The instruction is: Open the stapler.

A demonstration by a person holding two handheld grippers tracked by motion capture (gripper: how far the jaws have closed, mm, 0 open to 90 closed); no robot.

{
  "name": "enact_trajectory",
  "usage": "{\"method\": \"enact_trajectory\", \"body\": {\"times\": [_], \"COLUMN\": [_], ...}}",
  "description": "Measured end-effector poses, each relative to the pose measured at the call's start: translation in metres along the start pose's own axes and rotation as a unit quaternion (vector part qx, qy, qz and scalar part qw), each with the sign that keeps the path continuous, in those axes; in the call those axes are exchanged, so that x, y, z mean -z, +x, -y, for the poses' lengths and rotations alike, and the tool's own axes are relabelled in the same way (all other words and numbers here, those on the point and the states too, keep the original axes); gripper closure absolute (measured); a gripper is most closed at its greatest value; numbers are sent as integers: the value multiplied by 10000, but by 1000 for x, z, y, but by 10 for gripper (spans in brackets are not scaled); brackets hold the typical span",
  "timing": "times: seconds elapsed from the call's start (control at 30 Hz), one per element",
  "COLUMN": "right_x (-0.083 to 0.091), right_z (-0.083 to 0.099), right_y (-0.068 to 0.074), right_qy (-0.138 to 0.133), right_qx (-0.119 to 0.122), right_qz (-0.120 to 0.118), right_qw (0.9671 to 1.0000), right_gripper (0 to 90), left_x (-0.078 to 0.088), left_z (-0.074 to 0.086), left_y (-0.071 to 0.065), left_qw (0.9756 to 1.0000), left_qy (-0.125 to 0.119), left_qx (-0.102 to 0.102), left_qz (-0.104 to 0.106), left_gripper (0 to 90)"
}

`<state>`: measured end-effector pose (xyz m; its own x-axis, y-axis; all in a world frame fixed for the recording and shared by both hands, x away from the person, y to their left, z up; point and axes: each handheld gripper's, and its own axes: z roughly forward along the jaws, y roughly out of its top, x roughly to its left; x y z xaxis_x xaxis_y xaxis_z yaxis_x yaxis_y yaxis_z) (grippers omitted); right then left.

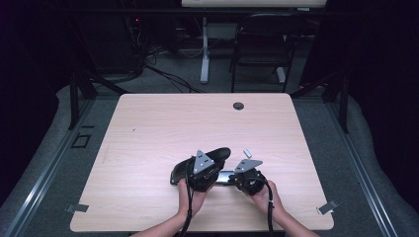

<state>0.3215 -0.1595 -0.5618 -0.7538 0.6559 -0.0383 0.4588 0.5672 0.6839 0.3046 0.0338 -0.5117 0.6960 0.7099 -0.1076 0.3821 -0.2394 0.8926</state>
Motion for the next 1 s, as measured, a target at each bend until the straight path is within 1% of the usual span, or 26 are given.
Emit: {"method": "enact_trajectory", "body": {"times": [0.03, 0.2, 0.23, 0.27, 0.37, 0.4, 0.47, 0.5, 0.53, 0.6, 0.8, 1.0], "right_x": [0, 0, 0, 0, 1, 0, 0, 1, 0, 1, 1, 1], "right_z": [0, 0, 0, 0, 0, 0, 0, 0, 1, 0, 0, -1], "right_y": [0, 0, 0, 0, 0, 0, 0, 0, -1, -1, 0, 0], "right_qy": [-17, -13, 22, 22, 32, 25, 3, 13, -29, 21, 25, 56], "right_qx": [-19, -16, 18, 13, 16, 15, -33, -51, -93, -45, -61, -39], "right_qz": [15, 16, -7, 20, -7, -12, -18, -16, -85, -30, -11, 12], "right_qw": [10000, 10000, 10000, 10000, 10000, 10000, 10000, 10000, 9999, 10000, 10000, 10000], "right_gripper": [900, 900, 900, 900, 900, 900, 900, 900, 900, 900, 900, 900], "left_x": [1, 7, 8, 9, 10, 11, 11, 12, 12, 13, 19, 26], "left_z": [-1, -4, -4, -4, -4, -4, -5, -5, -5, -5, -8, -10], "left_y": [0, 2, 2, 2, 2, 2, 3, 2, 3, 4, 7, 10], "left_qw": [10000, 9999, 9999, 9999, 10000, 9999, 9999, 9999, 9999, 9999, 9997, 9992], "left_qy": [-15, -100, -91, -83, -89, -108, -95, -113, -118, -133, -215, -334], "left_qx": [36, 37, 49, 60, 39, 69, 67, 98, 90, 81, 107, 194], "left_qz": [0, -1, -13, -10, -20, -30, -26, -32, -33, -26, -70, -128], "left_gripper": [900, 900, 900, 900, 900, 900, 900, 900, 900, 900, 900, 900]}}
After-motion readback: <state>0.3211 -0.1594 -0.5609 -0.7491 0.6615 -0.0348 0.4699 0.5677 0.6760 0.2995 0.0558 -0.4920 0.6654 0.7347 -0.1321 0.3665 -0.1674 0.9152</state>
